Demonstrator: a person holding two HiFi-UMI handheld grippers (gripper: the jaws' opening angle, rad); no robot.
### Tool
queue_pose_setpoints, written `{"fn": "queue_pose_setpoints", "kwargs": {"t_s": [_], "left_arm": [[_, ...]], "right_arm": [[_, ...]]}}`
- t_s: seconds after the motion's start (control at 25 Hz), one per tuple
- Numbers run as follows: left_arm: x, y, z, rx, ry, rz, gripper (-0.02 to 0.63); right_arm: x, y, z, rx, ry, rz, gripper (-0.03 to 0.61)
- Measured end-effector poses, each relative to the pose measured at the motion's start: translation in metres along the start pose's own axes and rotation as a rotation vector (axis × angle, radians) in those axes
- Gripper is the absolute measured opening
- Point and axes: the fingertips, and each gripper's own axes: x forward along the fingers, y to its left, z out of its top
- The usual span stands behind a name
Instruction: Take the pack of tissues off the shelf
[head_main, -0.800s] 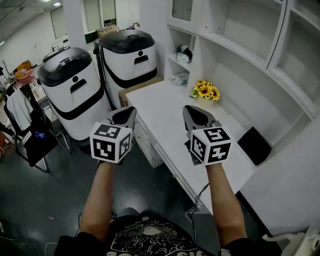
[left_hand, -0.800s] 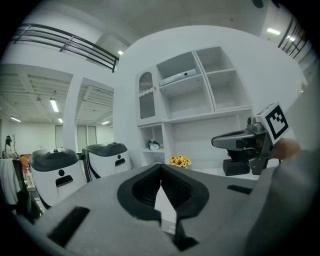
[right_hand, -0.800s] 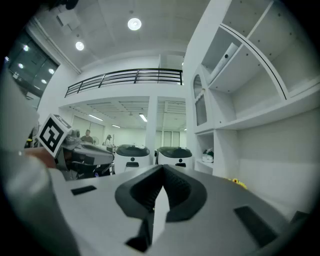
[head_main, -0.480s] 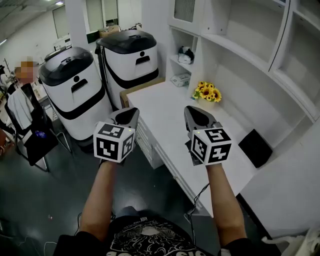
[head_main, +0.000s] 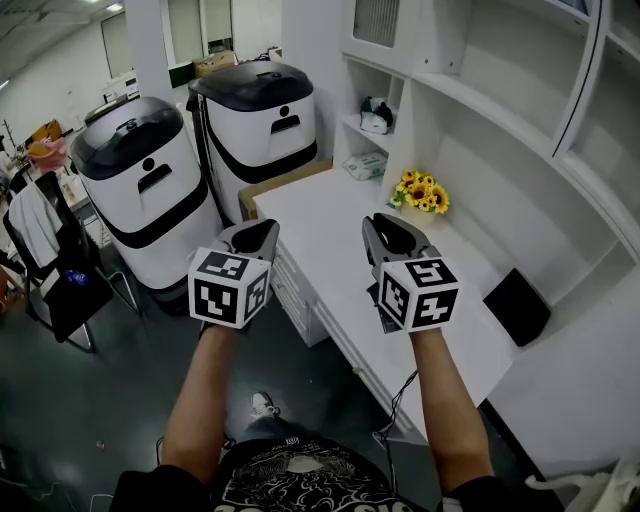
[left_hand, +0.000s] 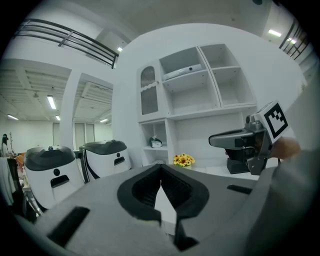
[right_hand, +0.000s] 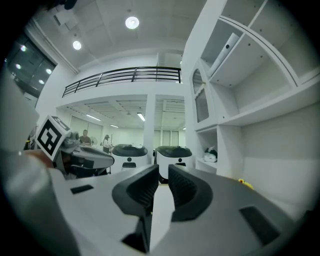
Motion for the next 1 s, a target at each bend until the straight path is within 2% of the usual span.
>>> {"fn": "queue_pose_setpoints", "kwargs": {"t_s": [0.4,0.52,0.64,0.76,1.0], "left_arm": [[0.053,0.078,-0.003,-0.015,-0.001,-0.049,0.005],[0.069,0.101,-0.003,-0.015,0.005,-0.077,0.005],[0.083,0.119,0.000,-0.017,0.005,-0.114,0.005],[0.094,0.136,0.004,-0.025,-0.003,-0.148,0.005],[0.113,0.163,0.008,-0.029,-0.013,-0.213,0.005]], "right_arm": [[0.087,0.005,0.005,-0.010,0.011,-0.039,0.098],[0.112,0.007,0.008,-0.007,0.024,-0.058,0.135],[0.133,0.006,0.011,-0.009,0.036,-0.096,0.141],[0.151,0.009,0.014,-0.005,0.053,-0.119,0.195],[0.178,0.009,0.024,0.031,0.044,-0.172,0.254]]}}
